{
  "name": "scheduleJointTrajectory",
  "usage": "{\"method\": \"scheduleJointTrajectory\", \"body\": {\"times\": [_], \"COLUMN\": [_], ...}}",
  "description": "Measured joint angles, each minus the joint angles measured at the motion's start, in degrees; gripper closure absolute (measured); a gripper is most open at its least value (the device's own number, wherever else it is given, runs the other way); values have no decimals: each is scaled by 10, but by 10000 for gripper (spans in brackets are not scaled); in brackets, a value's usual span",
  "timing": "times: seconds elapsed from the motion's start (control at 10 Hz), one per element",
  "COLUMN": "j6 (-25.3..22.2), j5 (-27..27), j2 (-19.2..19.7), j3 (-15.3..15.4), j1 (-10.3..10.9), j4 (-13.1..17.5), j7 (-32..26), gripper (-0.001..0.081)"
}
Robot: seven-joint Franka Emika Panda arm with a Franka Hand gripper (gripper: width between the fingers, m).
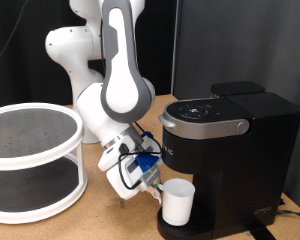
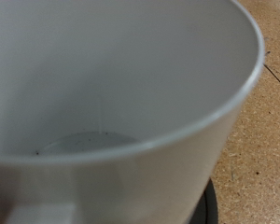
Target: Make a cup of coffee with the keurig machine
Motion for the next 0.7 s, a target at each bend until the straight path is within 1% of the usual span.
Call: {"method": "scheduleJointTrajectory", "body": {"times": [0.1, 0.2, 0.3, 0.4, 0.5, 0.6, 0.7], "j6": [0, 0, 0, 0, 0, 0, 0], "j5": [3, 4, 5, 5, -1, -11, -33], "j2": [3, 7, 11, 12, 12, 10, 4], "j3": [1, 2, 2, 2, 2, 2, 0], "j1": [0, 0, 0, 0, -1, -3, -7], "j4": [1, 3, 4, 4, 4, 1, -7], "j7": [-2, -2, -2, 0, 5, 11, 26], "gripper": [703, 703, 521, 521, 338, 203, 203]}}
